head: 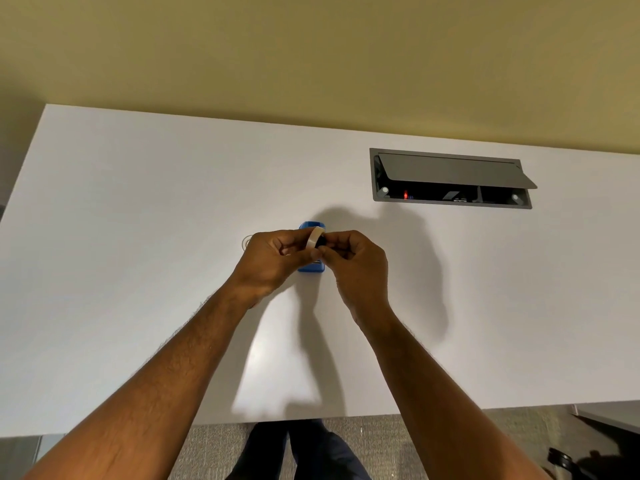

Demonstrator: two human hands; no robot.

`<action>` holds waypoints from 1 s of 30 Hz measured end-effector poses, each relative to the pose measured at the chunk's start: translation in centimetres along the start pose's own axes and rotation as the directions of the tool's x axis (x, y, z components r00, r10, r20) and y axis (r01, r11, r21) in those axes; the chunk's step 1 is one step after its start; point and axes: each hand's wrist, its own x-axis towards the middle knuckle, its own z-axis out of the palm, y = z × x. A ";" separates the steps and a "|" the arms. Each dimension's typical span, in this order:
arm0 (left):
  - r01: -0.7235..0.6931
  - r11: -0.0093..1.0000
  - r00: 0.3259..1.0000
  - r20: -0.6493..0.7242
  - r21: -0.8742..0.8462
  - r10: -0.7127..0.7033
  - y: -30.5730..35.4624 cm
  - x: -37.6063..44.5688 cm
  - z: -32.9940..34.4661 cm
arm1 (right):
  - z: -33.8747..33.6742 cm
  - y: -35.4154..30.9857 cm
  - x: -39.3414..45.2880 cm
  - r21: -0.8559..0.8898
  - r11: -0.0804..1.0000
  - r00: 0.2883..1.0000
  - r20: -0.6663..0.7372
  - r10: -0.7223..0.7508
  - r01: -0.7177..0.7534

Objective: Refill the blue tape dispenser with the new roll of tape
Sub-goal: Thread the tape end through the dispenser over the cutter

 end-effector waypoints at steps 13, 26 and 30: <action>-0.067 0.964 0.988 0.151 0.256 0.029 0.2 0.1 -0.6 | 1.4 0.3 -1.3 0.161 0.975 0.976 -0.124 0.177 -0.156; -0.139 0.903 0.986 0.145 0.405 0.087 -0.3 0.4 -0.8 | -1.9 -0.2 0.7 0.432 0.757 0.871 0.242 0.427 -0.491; -0.136 0.882 0.984 0.162 0.452 0.069 0.1 0.9 -1.1 | -2.3 0.0 1.4 0.398 0.790 0.880 0.302 0.367 -0.466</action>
